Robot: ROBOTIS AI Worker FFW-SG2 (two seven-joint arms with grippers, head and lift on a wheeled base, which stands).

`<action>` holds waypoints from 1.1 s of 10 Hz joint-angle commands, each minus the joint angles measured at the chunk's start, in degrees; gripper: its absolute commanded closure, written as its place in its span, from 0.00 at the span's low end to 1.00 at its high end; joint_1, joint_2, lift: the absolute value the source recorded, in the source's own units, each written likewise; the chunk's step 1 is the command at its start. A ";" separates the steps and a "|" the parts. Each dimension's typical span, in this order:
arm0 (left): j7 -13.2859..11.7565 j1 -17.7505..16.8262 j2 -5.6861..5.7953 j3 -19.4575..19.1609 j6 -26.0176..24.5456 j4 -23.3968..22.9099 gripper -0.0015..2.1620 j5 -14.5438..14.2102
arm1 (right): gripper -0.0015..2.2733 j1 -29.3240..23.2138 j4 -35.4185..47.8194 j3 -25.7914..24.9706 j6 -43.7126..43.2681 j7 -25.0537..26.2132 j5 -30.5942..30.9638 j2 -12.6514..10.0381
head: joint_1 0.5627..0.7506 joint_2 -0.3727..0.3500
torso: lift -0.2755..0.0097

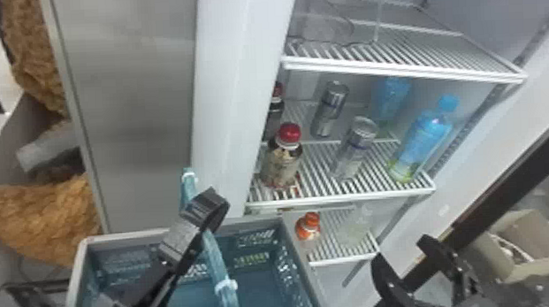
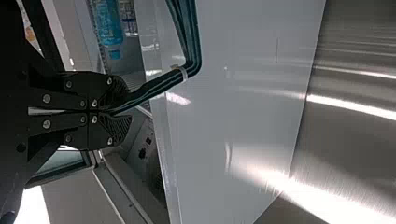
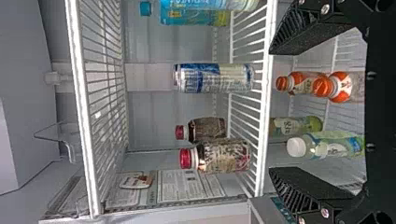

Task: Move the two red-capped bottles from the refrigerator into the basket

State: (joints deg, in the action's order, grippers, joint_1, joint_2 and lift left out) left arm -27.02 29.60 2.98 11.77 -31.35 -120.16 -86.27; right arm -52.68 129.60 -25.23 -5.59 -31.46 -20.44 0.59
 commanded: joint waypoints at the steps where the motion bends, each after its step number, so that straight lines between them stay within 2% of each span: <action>1: 0.04 -0.07 -0.08 0.00 0.00 0.00 0.56 0.01 | 0.05 1.64 -0.44 1.23 1.22 0.00 -0.12 0.02 | 0.70 0.03 | 0.97; 3: 0.04 -0.21 -0.08 0.00 -0.14 0.00 0.56 0.01 | 0.05 4.17 -1.71 1.69 1.36 0.35 0.11 -0.64 | 0.70 0.03 | 0.97; 11: 0.04 -1.20 -0.08 0.23 -0.56 0.84 0.56 0.35 | 0.06 15.14 -7.61 5.00 1.65 1.40 1.71 -0.50 | 0.70 0.03 | 0.97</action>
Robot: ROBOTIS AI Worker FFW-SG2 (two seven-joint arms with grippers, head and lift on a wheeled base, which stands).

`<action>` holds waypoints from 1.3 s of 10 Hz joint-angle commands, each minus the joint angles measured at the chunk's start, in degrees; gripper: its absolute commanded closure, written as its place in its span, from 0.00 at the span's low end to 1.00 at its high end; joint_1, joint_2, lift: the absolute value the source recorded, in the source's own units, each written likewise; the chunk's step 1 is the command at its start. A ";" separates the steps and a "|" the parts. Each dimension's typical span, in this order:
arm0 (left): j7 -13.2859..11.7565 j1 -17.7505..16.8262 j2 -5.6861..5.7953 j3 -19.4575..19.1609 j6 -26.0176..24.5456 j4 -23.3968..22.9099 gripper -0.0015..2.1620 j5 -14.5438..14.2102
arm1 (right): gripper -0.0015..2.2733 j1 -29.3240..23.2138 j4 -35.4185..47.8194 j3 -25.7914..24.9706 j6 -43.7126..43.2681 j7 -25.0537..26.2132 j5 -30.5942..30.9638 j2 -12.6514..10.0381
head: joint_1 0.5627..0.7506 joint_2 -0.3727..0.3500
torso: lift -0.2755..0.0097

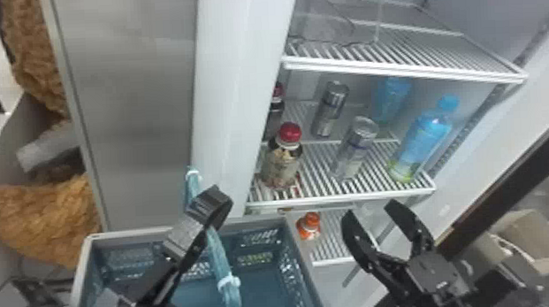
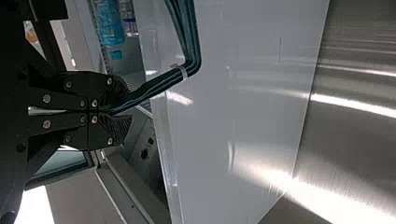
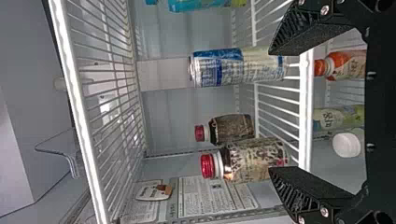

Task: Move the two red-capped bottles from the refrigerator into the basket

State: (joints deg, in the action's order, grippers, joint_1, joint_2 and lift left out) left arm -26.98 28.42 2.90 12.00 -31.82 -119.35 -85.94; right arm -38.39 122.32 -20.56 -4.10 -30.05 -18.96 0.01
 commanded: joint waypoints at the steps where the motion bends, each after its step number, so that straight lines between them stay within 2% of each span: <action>1: 0.00 -0.01 0.09 0.00 -0.10 0.17 0.56 0.01 | 0.06 2.11 -0.47 1.14 1.57 0.08 0.91 0.16 | 0.70 0.03 | 0.97; 7: 0.00 -0.01 0.18 0.23 -0.10 0.17 0.56 -0.10 | 0.06 9.00 0.94 4.68 10.57 1.92 4.33 1.13 | 0.70 0.03 | 0.97; 13: 0.00 -0.01 0.35 0.23 0.04 0.17 0.56 -0.33 | 0.06 14.07 1.50 10.62 17.88 5.26 5.02 2.80 | 0.70 0.04 | 0.97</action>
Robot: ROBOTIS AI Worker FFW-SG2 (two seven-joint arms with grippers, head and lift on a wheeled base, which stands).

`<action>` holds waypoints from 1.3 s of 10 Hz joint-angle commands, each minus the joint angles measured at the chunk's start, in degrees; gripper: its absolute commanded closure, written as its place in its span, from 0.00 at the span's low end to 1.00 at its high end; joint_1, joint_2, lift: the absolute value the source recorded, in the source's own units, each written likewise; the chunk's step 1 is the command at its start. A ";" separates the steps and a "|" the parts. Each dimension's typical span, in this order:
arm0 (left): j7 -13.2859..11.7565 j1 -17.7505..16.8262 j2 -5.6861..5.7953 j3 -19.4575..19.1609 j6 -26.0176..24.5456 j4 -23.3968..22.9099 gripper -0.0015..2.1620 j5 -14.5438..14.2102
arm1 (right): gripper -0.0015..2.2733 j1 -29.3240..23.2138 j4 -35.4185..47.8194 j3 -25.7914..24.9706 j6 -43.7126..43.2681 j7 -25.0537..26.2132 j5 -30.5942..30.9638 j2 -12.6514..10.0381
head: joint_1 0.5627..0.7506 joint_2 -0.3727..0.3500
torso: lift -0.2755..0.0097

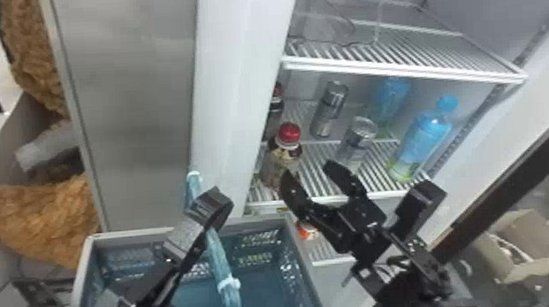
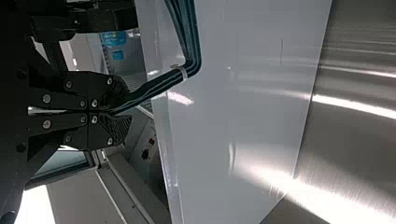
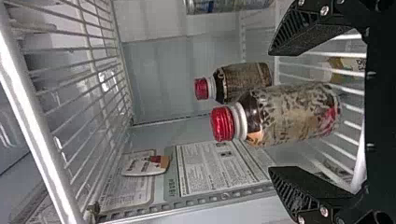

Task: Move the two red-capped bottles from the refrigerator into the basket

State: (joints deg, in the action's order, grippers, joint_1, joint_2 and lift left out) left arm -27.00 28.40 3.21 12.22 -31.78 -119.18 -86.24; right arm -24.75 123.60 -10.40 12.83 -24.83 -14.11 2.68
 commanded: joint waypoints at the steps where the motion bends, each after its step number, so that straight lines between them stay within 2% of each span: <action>1: -0.07 0.00 0.04 0.00 0.14 0.00 0.56 -0.02 | 0.06 1.55 0.22 0.80 2.50 0.66 0.40 0.22 | 0.70 0.05 | 0.97; 9: -0.07 0.14 0.30 0.12 0.42 0.00 0.56 -0.71 | 0.06 7.32 -2.59 3.55 8.26 4.27 2.34 1.28 | 0.70 0.11 | 0.97; 10: -0.07 0.14 0.30 0.12 0.42 0.00 0.56 -0.71 | 0.09 7.60 -2.73 3.55 8.26 4.44 2.46 1.28 | 0.70 0.11 | 0.97; 11: -0.07 0.00 0.30 0.23 0.42 0.00 0.56 -0.71 | 0.18 8.02 -3.57 3.20 8.26 4.44 2.23 1.36 | 0.70 0.11 | 0.97; 12: -0.07 0.00 0.39 0.23 0.42 0.00 0.56 -0.59 | 0.36 8.59 -4.70 2.86 8.26 4.44 1.66 1.36 | 0.70 0.11 | 0.97; 13: -0.07 0.00 0.39 0.23 0.42 0.00 0.56 -0.59 | 0.42 9.01 -4.56 2.86 11.08 4.35 1.32 1.63 | 0.70 0.10 | 0.97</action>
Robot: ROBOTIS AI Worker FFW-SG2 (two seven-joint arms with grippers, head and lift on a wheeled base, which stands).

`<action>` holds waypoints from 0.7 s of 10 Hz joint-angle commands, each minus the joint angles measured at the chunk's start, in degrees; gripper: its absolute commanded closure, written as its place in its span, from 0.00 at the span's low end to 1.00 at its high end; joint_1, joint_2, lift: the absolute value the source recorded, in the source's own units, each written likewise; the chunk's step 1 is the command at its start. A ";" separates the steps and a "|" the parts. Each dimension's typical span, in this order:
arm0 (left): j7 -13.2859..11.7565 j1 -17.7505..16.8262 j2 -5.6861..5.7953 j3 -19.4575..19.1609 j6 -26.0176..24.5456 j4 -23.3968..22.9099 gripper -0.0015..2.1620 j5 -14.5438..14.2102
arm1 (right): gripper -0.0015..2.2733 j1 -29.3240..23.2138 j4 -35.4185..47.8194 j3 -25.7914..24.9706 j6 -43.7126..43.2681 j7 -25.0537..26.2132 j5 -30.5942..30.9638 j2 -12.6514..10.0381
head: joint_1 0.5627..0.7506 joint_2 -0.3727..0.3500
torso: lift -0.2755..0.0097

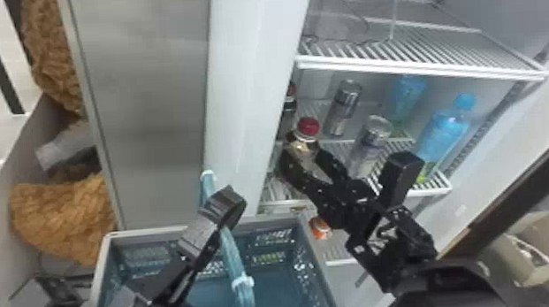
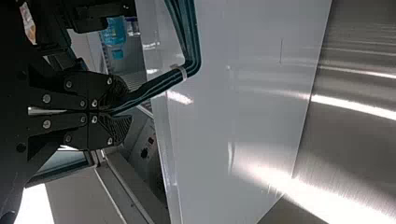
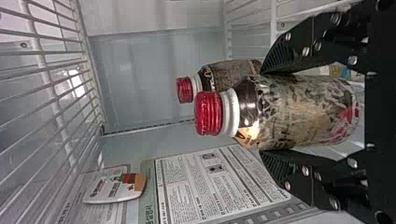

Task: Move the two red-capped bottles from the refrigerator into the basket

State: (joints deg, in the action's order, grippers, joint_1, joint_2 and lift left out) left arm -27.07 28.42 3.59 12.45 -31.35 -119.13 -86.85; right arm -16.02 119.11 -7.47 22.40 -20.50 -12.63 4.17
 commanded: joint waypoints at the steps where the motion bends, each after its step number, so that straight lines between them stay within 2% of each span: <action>1: 0.00 -0.01 0.01 0.01 0.00 0.09 0.56 0.02 | 0.48 0.27 0.35 0.16 1.93 -0.07 0.64 0.48 | 0.70 0.10 | 0.97; 2: 0.00 -0.01 0.01 0.01 0.00 -0.05 0.56 0.02 | 0.57 0.41 0.49 0.16 1.93 -0.07 0.86 0.48 | 0.70 0.10 | 0.97; 4: 0.00 -0.01 0.01 0.01 0.14 -0.05 0.56 0.02 | 0.56 -0.72 2.32 0.05 1.65 -0.15 0.64 0.66 | 0.70 0.10 | 0.97; 7: 0.00 -0.15 0.01 0.01 0.14 -0.05 0.56 0.02 | 0.56 -5.22 10.05 -1.55 1.65 -0.15 -0.28 0.75 | 0.70 0.10 | 0.97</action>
State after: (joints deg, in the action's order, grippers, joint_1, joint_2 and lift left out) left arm -27.06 28.27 3.60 12.47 -31.21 -119.10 -86.84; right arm -20.26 127.73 -8.64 24.04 -20.65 -12.49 4.92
